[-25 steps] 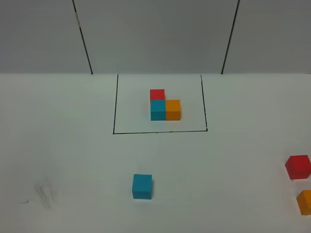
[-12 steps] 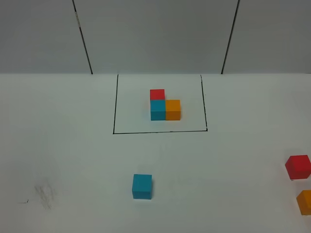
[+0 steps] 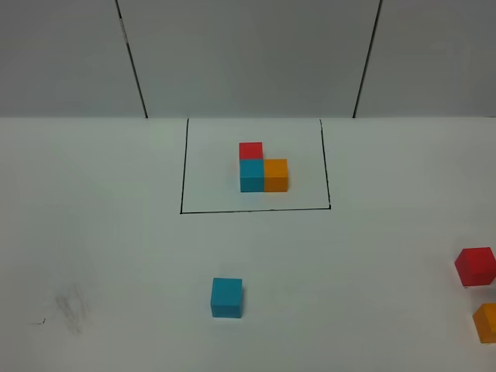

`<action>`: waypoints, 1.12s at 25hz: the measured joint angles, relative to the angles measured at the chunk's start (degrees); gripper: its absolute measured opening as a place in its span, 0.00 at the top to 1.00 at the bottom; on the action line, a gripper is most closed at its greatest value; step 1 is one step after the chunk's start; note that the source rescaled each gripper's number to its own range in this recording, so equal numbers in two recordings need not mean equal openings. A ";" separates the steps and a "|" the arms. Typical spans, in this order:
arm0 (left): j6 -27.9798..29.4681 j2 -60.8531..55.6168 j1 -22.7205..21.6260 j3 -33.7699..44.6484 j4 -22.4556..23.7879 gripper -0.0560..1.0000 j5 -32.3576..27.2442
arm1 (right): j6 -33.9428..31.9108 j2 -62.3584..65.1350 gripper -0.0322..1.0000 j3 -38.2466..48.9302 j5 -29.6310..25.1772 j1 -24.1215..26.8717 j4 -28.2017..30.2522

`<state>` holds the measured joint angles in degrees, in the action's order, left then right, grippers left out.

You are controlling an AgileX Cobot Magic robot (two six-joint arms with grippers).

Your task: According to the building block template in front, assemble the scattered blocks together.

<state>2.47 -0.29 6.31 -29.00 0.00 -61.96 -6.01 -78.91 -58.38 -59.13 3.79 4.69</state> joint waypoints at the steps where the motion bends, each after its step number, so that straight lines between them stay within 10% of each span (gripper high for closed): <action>1: 0.00 0.00 0.00 0.00 0.00 0.14 0.00 | 0.00 -1.76 0.22 0.00 -0.18 0.00 -0.26; 28: 0.00 0.00 0.00 0.00 0.00 0.14 0.00 | 1.73 -10.01 0.22 13.05 16.12 0.00 -6.79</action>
<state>2.47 -0.29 6.31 -29.00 0.00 -61.96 -4.28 -88.92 -45.33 -43.00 3.79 -2.11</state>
